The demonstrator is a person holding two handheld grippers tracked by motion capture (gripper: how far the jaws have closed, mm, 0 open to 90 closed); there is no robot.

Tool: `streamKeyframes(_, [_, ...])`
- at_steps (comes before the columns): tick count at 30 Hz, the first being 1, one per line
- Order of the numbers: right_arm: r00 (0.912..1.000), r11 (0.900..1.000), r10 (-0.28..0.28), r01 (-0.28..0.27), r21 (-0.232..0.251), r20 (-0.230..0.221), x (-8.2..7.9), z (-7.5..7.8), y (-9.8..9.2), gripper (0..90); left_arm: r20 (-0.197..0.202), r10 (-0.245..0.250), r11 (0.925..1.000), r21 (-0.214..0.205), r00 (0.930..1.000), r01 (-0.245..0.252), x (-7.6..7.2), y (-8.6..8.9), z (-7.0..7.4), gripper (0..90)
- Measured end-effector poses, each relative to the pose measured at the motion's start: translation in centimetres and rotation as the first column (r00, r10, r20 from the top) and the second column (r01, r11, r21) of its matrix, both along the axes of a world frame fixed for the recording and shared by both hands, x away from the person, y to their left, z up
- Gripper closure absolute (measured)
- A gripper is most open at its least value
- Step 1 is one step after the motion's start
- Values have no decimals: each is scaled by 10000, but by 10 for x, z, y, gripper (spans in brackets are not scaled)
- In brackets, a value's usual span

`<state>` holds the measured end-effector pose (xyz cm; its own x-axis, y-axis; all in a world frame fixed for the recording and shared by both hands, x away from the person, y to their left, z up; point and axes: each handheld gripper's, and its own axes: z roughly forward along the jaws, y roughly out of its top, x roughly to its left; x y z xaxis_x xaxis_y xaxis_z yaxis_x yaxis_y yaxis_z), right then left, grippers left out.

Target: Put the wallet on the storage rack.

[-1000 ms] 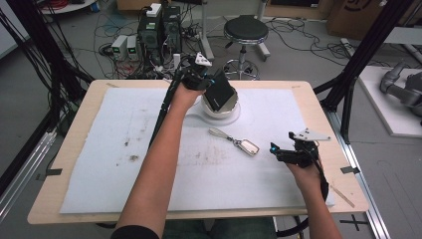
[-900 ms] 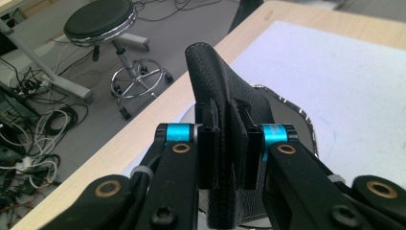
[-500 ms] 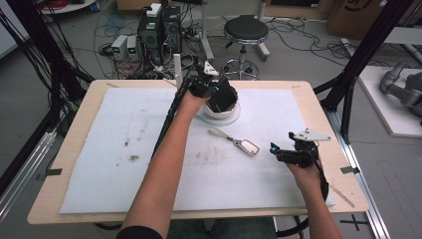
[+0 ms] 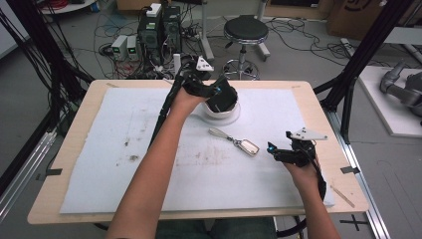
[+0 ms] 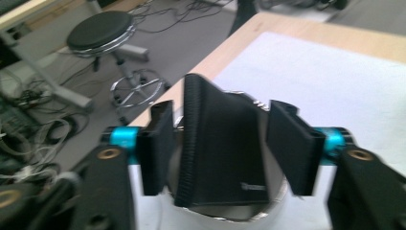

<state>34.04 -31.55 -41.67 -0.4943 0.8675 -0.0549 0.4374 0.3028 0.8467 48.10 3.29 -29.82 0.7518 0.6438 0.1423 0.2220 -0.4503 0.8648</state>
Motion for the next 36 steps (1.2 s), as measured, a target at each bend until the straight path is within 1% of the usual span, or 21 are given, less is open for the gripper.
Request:
streamKeyframes(1, [10000, 10000, 20, -20, -46, 28, 0, 0, 0, 162, 0, 0, 10000, 0, 10000, 0, 0, 0, 0, 394])
streamKeyframes(2, [10000, 10000, 44, -44, -48, 8, -1, 0, 1, 162, 14, -32, 10000, -15, 10000, 32, -4, 1, 2, 371])
streamKeyframes(3, [10000, 10000, 44, -44, -48, 8, -1, 0, 1, 162, 38, -166, 9998, -53, 9999, 166, -8, 3, 3, 371])
streamKeyframes(4, [10000, 10000, 53, -53, -44, 18, -1, 1, 2, 162, 29, -318, 9995, -89, 9995, 318, -12, 5, 5, 343])
streamKeyframes(7, [10000, 10000, 16, -16, -24, 12, -1, 1, 2, 162, 118, -669, 9977, -105, 9977, 671, -25, 11, 10, 313])
streamKeyframes(9, [10000, 10000, 19, -19, -14, 6, -1, 1, 2, 162, 128, -921, 9953, -286, 9957, 924, -34, 17, 11, 308])
streamKeyframes(13, [10000, 10000, 24, -23, -85, 81, -1, 1, 2, 162, 102, -1096, 9924, -560, 9939, 1100, -48, 32, 6, 273])
streamKeyframes(15, [10000, 10000, -3, 3, -50, 39, -2, 2, 2, 162, -13, -1172, 9907, -698, 9931, 1168, -58, 45, -1, 262])
streamKeyframes(16, [10000, 10000, -3, 3, -50, 39, -2, 2, 2, 162, -13, -1172, 9907, -698, 9931, 1168, -58, 45, -1, 255])
streamKeyframes(17, [10000, 10000, -8, 8, -72, 38, -2, 2, 2, 162, -107, -1193, 9893, -857, 9928, 1180, -64, 53, -8, 250])
streamKeyframes(19, [10000, 10000, -5, 5, -84, 37, -2, 2, 1, 162, -143, -1158, 9895, -891, 9932, 1141, -67, 58, -11, 250])
streamKeyframes(21, [10000, 10000, -20, 20, -63, 17, -2, 1, 2, 162, -276, -1148, 9885, -1026, 9930, 1114, -73, 67, -18, 250])
streamKeyframes(22, [10000, 10000, -1, 1, -80, -5, -1, 1, 2, 162, -362, -1131, 9873, -1162, 9929, 1082, -79, 75, -25, 248])
streamKeyframes(24, [10000, 10000, -42, 42, -71, -17, -1, 1, 2, 162, -360, -1102, 9874, -1178, 9933, 1053, -82, 79, -29, 236])
streamKeyframes(25, [10000, 10000, -41, 41, -68, -15, -1, 1, 2, 162, -372, -1130, 9858, -1289, 9929, 1073, -89, 87, -36, 236])
streamKeyframes(28, [10000, 10000, -40, 39, -76, -14, -1, 1, 2, 162, -359, -1108, 9856, -1326, 9932, 1051, -96, 95, -44, 232])
streamKeyframes(31, [10000, 10000, -37, 38, -90, 21, 0, 1, 1, 162, -408, -1131, 9810, -1632, 9927, 1050, -106, 105, -55, 229])
streamKeyframes(32, [10000, 10000, -27, 27, -85, -7, 0, 0, 1, 162, -439, -1139, 9800, -1689, 9925, 1050, -111, 112, -62, 228])
streamKeyframes(33, [10000, 10000, -27, 27, -85, -7, 0, 0, 1, 162, -439, -1139, 9800, -1689, 9925, 1050, -111, 112, -62, 228])
streamKeyframes(34, [10000, 10000, -49, 49, -66, -37, 0, 0, 1, 162, -463, -1150, 9771, -1853, 9923, 1046, -113, 115, -65, 228])
streamKeyframes(36, [10000, 9999, -19, 19, -115, -11, 1, 0, 0, 162, -519, -1049, 9776, -1885, 9931, 934, -115, 121, -70, 228])
